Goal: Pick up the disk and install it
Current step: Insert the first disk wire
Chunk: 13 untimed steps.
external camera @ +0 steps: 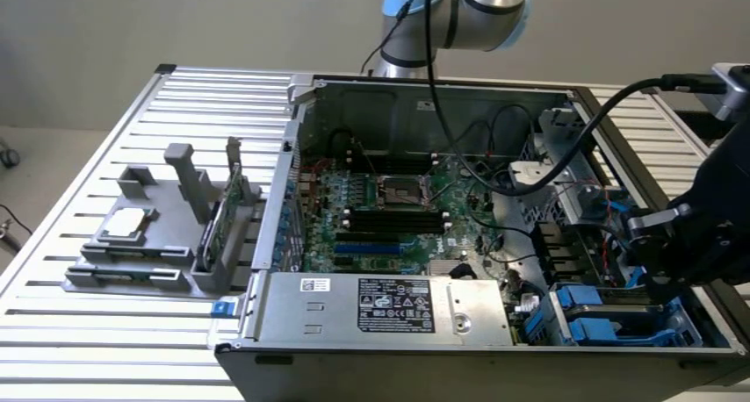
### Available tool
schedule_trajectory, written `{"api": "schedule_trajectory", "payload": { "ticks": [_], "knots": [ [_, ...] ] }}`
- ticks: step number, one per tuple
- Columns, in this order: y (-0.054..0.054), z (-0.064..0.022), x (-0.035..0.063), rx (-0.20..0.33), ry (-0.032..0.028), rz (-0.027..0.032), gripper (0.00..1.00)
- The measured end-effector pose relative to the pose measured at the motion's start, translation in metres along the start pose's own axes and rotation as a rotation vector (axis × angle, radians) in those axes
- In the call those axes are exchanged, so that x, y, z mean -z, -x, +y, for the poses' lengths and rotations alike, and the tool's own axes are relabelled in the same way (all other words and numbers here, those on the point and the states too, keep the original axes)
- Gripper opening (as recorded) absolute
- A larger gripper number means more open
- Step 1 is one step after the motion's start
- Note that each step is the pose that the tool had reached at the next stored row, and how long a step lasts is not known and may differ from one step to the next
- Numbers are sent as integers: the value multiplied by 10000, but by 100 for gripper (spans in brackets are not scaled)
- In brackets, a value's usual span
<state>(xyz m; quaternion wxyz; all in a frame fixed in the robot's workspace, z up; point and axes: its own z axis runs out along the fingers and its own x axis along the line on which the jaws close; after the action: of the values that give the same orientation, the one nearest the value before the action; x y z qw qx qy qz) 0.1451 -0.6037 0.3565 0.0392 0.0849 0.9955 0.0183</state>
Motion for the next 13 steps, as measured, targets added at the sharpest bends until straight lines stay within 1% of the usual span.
{"api": "schedule_trajectory", "payload": {
  "ticks": [13],
  "knots": [
    [-1, 0, 0, -1702, -122, -73, 11]
  ]
}}
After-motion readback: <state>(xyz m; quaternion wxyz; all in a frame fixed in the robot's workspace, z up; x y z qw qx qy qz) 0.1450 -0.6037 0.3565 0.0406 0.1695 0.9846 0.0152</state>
